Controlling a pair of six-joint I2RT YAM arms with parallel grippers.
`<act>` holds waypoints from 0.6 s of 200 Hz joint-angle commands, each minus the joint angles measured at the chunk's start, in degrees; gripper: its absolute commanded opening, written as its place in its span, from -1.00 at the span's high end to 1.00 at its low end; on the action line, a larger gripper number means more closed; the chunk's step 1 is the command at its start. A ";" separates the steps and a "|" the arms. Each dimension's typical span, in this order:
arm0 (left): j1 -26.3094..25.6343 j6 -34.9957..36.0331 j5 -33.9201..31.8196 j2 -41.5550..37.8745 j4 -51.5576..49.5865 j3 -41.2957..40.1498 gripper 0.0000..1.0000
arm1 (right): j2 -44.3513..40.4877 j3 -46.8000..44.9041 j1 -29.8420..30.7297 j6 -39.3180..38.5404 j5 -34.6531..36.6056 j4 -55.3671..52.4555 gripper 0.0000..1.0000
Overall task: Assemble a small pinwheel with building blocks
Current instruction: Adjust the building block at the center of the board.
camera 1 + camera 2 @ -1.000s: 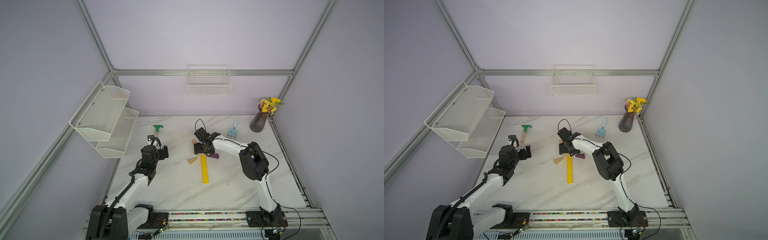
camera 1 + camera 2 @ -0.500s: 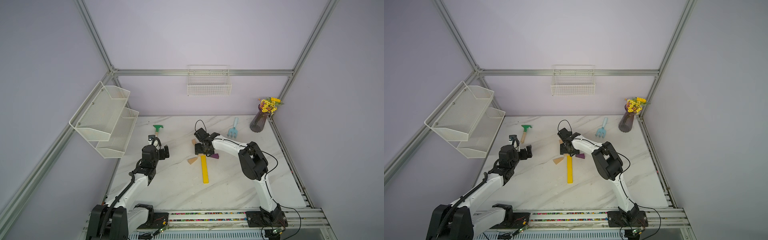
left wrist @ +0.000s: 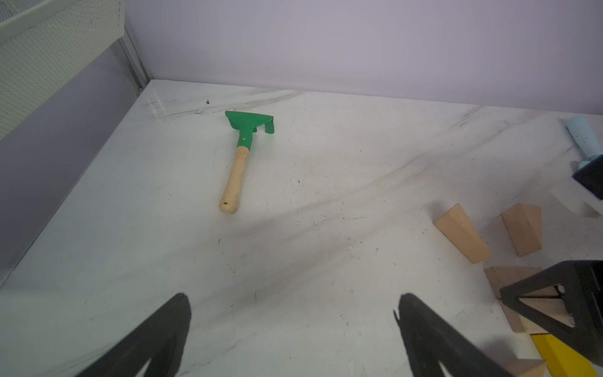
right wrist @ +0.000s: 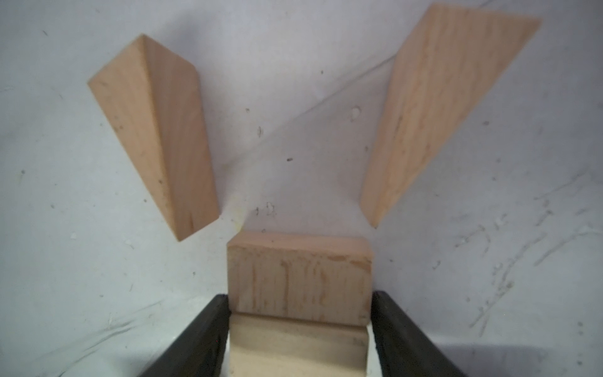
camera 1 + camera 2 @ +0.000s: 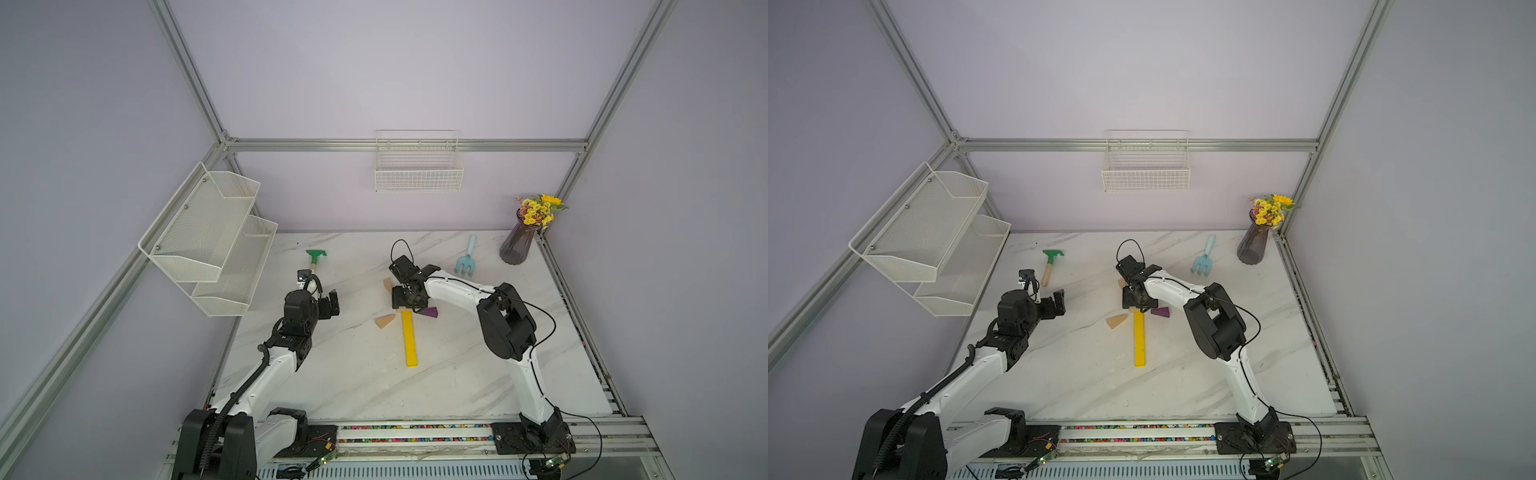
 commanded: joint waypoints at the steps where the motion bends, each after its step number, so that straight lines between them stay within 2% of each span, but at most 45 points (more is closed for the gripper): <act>1: 0.44 0.16 0.67 0.08 2.60 -0.55 -1.00 | 0.94 -1.20 -0.25 0.55 -0.95 0.22 -0.42; 32: 0.44 0.13 0.71 -0.13 2.55 -0.55 -1.00 | 0.59 -1.33 -0.27 0.27 -1.00 0.46 -0.43; 82: 0.44 0.09 1.05 -0.27 2.47 -0.29 -1.00 | -2.73 0.30 -0.29 -0.57 0.33 -0.36 -0.66; 109: 0.44 0.02 1.22 -0.28 2.46 -0.09 -1.00 | -5.14 2.83 -0.25 -1.55 1.35 -1.32 -0.66; 120: 0.44 -0.10 1.22 -0.27 2.44 -0.07 -1.00 | -5.87 3.85 -0.42 -1.99 1.55 -1.61 -0.58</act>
